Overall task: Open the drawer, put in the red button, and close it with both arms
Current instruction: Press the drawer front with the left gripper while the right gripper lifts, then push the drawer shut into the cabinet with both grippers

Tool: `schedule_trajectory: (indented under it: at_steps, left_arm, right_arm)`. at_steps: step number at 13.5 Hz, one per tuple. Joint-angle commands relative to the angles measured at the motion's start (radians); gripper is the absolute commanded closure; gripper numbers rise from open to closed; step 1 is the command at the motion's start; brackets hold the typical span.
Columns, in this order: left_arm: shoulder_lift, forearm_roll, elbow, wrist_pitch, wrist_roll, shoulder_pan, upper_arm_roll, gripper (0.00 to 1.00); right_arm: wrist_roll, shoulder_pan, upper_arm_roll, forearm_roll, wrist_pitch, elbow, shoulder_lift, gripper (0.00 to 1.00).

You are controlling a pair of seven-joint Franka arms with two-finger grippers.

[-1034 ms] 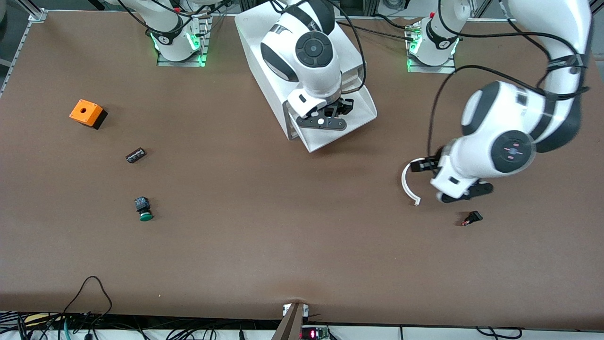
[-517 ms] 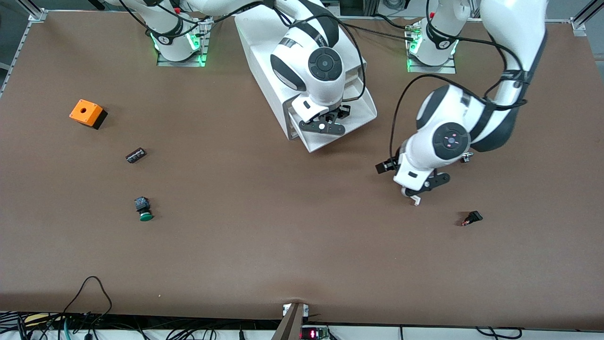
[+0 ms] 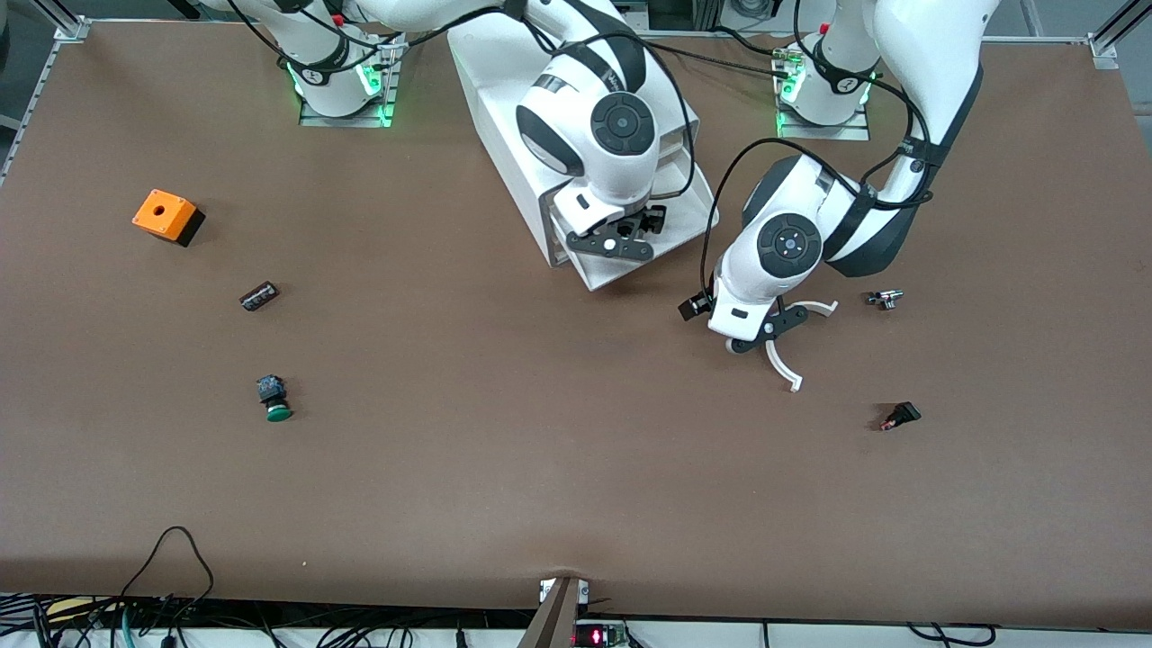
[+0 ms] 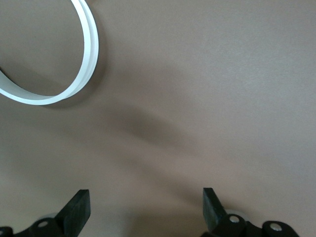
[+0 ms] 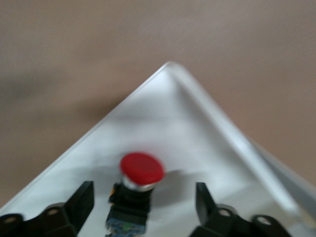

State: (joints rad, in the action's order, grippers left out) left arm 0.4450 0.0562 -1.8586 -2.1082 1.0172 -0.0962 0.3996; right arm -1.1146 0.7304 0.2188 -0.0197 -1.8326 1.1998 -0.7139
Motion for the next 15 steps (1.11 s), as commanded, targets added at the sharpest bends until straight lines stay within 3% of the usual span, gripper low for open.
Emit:
schedule_trajectory:
  at_steps: [1,7,10,15]
  left_arm:
    - [-0.015,0.007,-0.023,-0.016,0.090,-0.022,0.008,0.00]
    - [-0.014,-0.002,-0.037,-0.042,0.237,-0.135,0.022,0.00]
    - [-0.012,-0.007,-0.045,-0.045,0.323,-0.143,0.123,0.00]
    - [0.017,-0.016,-0.045,-0.072,0.360,-0.155,0.220,0.00]
  right_arm:
    - [0.028,-0.058,0.004,-0.006,0.070,-0.008,0.086,0.00]
    - [0.206,-0.132,-0.002,-0.011,0.162,-0.052,0.192,0.00]
    - [0.375,-0.228,-0.001,0.000,0.179,-0.051,0.266,0.00]
    - [0.623,-0.399,-0.015,0.001,0.280,-0.049,0.329,0.00]
